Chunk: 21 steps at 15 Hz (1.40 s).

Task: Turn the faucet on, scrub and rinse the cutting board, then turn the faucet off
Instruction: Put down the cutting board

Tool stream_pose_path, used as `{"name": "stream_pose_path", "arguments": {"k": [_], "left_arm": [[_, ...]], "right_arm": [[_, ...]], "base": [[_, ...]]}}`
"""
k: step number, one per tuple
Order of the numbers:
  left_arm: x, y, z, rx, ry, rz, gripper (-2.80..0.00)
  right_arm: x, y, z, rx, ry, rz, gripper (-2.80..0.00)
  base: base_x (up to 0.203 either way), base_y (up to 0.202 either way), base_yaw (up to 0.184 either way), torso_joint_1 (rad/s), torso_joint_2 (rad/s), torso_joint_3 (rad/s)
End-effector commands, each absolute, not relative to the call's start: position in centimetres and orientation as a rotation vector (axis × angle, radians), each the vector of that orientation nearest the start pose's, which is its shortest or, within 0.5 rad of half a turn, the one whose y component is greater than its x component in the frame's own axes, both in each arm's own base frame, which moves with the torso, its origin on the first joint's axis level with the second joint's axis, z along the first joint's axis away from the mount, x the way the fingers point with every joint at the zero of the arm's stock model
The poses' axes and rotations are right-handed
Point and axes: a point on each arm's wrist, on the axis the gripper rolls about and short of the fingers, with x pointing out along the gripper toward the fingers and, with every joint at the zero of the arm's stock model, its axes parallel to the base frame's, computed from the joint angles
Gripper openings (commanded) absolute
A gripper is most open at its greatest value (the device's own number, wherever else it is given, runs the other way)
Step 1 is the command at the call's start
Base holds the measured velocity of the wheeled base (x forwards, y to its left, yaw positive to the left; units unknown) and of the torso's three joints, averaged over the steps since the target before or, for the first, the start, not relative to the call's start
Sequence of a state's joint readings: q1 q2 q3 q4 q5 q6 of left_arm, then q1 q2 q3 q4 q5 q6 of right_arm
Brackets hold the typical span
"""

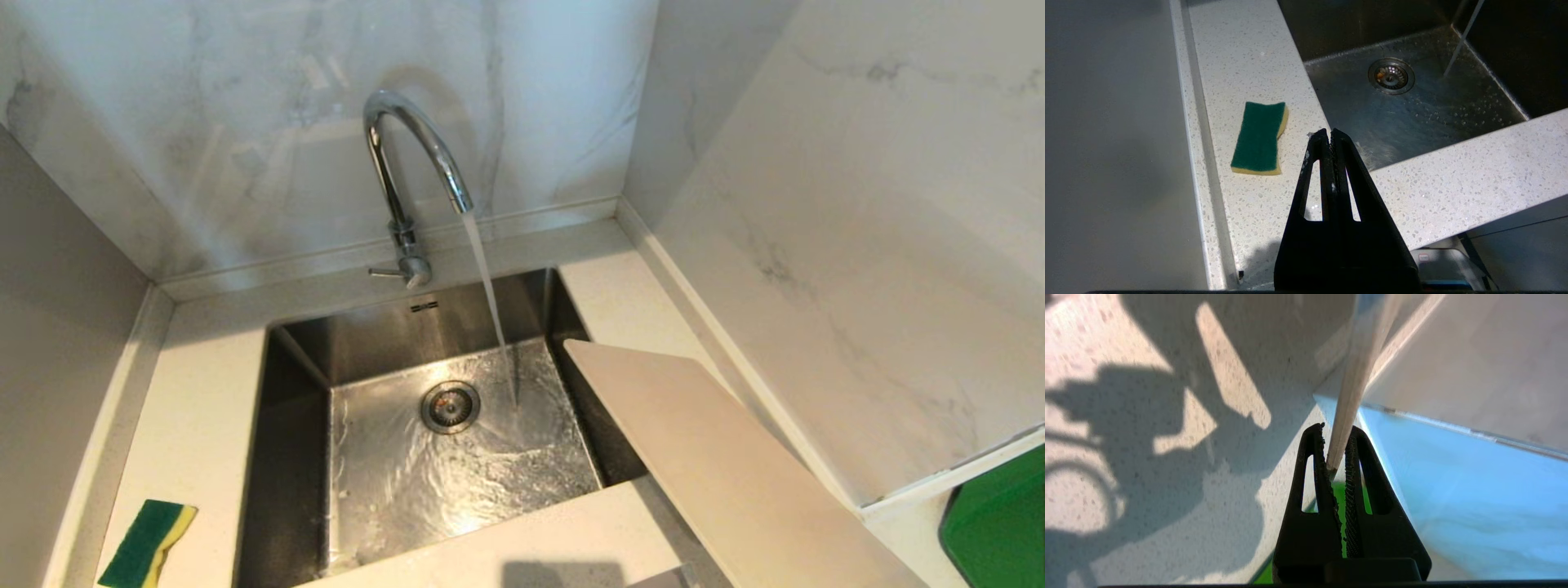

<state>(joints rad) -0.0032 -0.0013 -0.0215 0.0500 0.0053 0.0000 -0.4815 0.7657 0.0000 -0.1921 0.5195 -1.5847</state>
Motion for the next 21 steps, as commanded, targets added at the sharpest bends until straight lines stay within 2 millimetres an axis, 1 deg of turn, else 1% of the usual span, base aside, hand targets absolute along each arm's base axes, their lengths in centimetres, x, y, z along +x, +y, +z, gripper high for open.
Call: {"name": "stream_pose_path", "arguments": {"k": [1,6,21], "left_arm": [[-2.45,0.02,7.62,0.000,0.029,0.003,-2.80],[-2.45,0.02,7.64,0.000,0.028,0.003,-2.80],[-2.45,0.02,7.64,0.000,0.028,0.003,-2.80]], "right_arm": [[4.51,-1.11,8.78,-1.273,0.328,0.415,-2.80],[4.43,-1.12,8.84,-1.246,0.293,0.417,-2.80],[4.49,-1.25,8.81,-1.217,0.315,0.405,-2.80]], "base": [[0.000,0.000,0.000,0.000,0.00,0.000],[0.000,0.000,0.000,0.000,0.00,0.000],[0.000,0.000,0.000,0.000,0.00,0.000]]}}
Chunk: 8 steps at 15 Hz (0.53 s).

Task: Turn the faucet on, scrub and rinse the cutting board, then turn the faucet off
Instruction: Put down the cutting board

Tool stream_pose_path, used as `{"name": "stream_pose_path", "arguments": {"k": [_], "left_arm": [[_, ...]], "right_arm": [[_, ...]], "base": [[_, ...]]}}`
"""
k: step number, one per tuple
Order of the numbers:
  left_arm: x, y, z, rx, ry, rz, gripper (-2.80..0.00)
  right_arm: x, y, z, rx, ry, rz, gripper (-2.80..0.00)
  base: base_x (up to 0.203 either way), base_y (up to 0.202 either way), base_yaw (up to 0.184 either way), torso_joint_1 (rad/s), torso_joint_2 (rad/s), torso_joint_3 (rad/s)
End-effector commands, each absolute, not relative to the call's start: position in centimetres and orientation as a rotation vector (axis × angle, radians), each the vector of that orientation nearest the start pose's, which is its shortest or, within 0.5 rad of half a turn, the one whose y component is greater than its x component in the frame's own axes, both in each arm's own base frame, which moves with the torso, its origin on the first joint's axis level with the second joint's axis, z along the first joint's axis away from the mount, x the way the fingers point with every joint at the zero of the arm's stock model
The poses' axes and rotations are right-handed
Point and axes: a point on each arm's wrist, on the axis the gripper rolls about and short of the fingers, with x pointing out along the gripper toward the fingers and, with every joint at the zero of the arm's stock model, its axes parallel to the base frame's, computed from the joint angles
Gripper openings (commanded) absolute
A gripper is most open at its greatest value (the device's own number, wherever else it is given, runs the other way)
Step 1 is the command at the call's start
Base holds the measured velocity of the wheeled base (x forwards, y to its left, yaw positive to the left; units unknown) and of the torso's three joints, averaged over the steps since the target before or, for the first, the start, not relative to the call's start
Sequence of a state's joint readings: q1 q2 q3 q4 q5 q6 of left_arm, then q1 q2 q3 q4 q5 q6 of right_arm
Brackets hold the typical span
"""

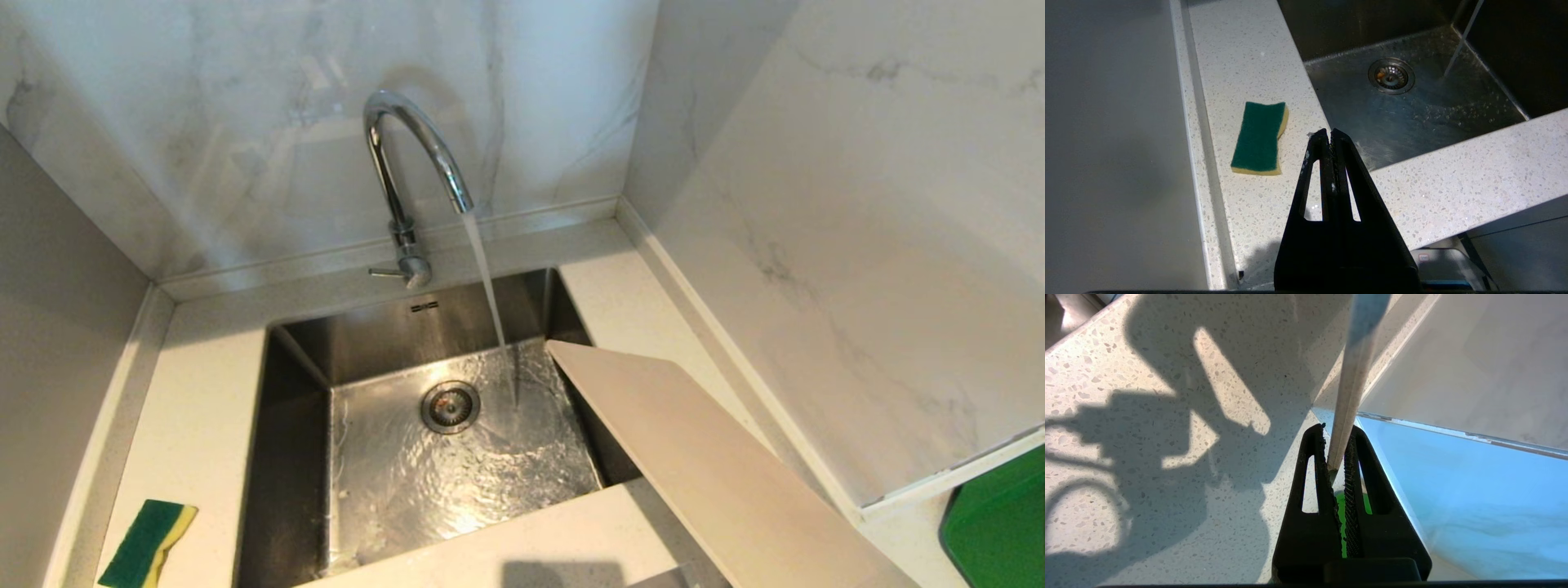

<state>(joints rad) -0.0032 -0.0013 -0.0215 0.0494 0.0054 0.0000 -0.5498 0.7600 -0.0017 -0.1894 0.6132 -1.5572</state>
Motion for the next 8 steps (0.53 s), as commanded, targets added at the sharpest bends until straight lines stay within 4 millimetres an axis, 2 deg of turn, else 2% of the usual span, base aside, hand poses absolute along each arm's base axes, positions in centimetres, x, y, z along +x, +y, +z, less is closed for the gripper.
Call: {"name": "stream_pose_path", "arguments": {"k": [1,8], "left_arm": [[-2.45,0.02,7.63,0.000,0.029,0.003,-2.80],[-2.45,0.02,7.64,0.000,0.028,0.003,-2.80]], "right_arm": [[4.52,-1.27,8.79,-1.215,0.318,0.406,-2.80],[4.73,-1.43,8.65,-1.194,0.339,0.419,-2.80]], "base": [[0.000,0.000,0.000,0.000,0.00,0.000],[0.000,0.000,0.000,0.000,0.00,0.000]]}}
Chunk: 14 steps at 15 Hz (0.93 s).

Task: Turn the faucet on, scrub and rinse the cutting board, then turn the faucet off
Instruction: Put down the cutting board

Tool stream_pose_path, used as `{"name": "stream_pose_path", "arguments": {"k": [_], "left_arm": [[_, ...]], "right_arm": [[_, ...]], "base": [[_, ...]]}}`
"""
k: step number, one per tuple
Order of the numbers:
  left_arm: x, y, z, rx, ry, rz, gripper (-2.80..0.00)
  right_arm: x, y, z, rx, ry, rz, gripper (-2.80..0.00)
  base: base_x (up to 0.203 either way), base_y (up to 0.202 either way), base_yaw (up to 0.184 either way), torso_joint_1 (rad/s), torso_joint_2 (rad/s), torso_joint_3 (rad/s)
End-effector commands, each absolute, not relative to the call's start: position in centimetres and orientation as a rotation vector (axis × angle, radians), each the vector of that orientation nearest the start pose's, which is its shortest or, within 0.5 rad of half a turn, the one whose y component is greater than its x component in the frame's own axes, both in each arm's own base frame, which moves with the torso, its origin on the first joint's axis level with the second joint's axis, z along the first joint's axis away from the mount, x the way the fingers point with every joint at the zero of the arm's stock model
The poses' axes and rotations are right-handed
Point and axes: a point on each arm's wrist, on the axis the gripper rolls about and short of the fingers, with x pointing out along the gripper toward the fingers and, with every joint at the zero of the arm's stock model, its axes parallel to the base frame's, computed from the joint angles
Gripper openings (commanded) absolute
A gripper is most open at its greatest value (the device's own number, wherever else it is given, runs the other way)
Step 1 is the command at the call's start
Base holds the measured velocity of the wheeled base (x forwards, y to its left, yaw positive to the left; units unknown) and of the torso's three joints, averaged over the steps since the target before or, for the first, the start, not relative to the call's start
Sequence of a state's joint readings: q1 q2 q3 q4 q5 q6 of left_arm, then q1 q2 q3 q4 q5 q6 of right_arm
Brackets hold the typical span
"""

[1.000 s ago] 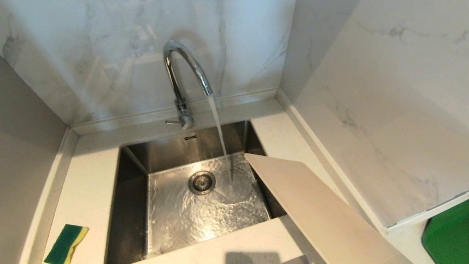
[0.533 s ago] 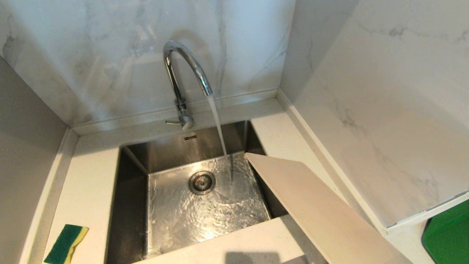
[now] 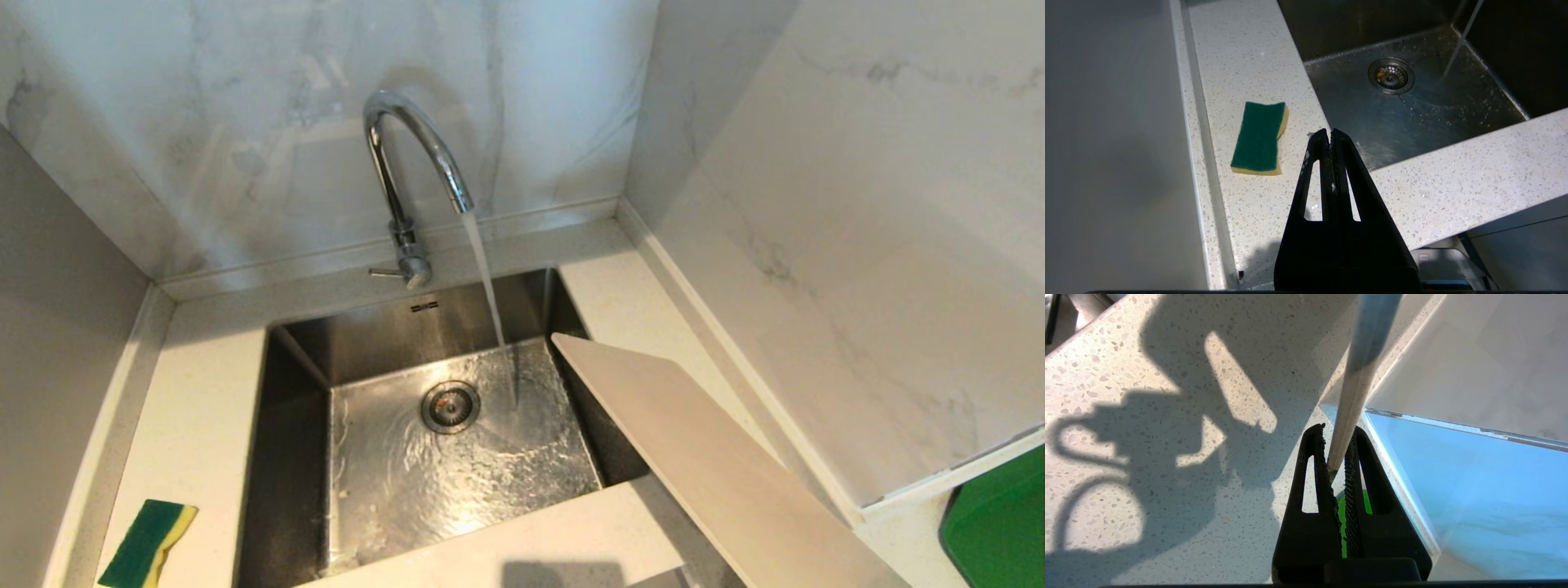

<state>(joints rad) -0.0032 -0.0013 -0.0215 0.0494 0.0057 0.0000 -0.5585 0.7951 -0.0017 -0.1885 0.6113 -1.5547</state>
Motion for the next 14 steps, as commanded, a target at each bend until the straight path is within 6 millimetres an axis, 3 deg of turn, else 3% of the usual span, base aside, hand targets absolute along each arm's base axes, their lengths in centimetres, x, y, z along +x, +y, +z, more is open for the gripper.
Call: {"name": "stream_pose_path", "arguments": {"k": [1,14], "left_arm": [[-2.45,0.02,7.64,0.000,0.028,0.003,-2.80],[-2.45,0.02,7.62,0.000,0.029,0.003,-2.80]], "right_arm": [[4.73,-1.43,8.66,-1.198,0.339,0.419,-2.80],[4.26,-1.40,8.82,-1.197,0.391,0.328,-2.80]], "base": [[0.000,0.000,0.000,0.000,0.00,0.000],[0.000,0.000,0.000,0.000,0.00,0.000]]}}
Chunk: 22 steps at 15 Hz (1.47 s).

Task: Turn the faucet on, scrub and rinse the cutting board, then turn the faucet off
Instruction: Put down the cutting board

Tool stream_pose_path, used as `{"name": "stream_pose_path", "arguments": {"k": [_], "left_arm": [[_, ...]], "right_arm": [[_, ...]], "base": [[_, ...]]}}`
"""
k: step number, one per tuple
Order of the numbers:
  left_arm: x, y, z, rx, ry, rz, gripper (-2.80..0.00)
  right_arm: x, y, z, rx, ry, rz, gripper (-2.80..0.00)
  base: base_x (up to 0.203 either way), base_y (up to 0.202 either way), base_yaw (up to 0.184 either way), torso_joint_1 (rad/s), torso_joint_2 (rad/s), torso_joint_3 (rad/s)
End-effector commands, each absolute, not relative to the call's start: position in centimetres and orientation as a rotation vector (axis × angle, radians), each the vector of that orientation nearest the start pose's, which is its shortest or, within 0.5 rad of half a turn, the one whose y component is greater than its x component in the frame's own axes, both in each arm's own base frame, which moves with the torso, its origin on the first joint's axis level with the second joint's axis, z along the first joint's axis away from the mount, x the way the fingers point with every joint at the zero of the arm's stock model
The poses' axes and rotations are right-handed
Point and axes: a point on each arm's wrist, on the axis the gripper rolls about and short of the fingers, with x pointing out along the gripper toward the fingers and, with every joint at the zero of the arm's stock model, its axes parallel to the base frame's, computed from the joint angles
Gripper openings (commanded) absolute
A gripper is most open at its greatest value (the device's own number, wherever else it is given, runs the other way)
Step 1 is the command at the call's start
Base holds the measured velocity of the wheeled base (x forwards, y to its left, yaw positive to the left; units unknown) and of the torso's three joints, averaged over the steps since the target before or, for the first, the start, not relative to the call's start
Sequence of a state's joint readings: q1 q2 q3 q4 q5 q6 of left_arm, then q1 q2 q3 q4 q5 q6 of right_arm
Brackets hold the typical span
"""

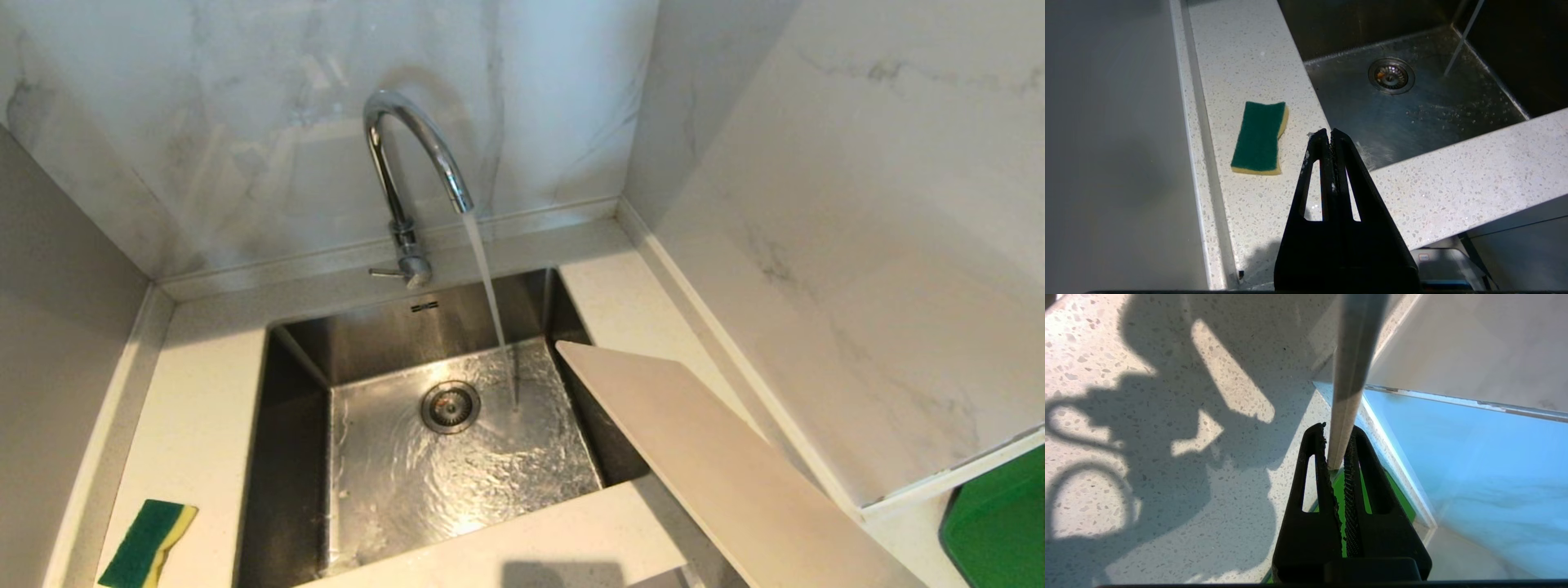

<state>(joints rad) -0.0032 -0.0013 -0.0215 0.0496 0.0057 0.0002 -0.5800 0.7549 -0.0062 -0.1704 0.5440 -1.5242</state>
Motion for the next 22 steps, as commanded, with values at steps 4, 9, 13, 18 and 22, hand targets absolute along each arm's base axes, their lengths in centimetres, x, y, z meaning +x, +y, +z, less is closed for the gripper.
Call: {"name": "stream_pose_path", "arguments": {"k": [4,9,13,18,22], "left_arm": [[-2.45,0.02,7.62,0.000,0.029,0.003,-2.80],[-2.45,0.02,7.62,0.000,0.029,0.003,-2.80],[-2.45,0.02,7.63,0.000,0.028,0.003,-2.80],[-2.45,0.02,7.64,0.000,0.028,0.003,-2.80],[-2.45,0.02,7.64,0.000,0.028,0.003,-2.80]], "right_arm": [[4.14,-1.32,8.87,-1.200,0.382,0.320,-2.80],[4.01,-1.33,8.95,-1.143,0.385,0.281,-2.80],[3.90,-1.26,8.99,-1.115,0.382,0.264,-2.80],[3.88,-1.25,8.90,-1.034,0.402,0.261,-2.80],[3.76,-1.18,8.87,-0.963,0.437,0.270,-2.80]], "base": [[0.000,0.000,0.000,0.000,0.00,0.000],[0.000,0.000,0.000,0.000,0.00,0.000],[0.000,0.000,0.000,0.000,0.00,0.000],[0.000,0.000,0.000,0.000,0.00,0.000],[0.000,0.000,0.000,0.000,0.00,0.000]]}}
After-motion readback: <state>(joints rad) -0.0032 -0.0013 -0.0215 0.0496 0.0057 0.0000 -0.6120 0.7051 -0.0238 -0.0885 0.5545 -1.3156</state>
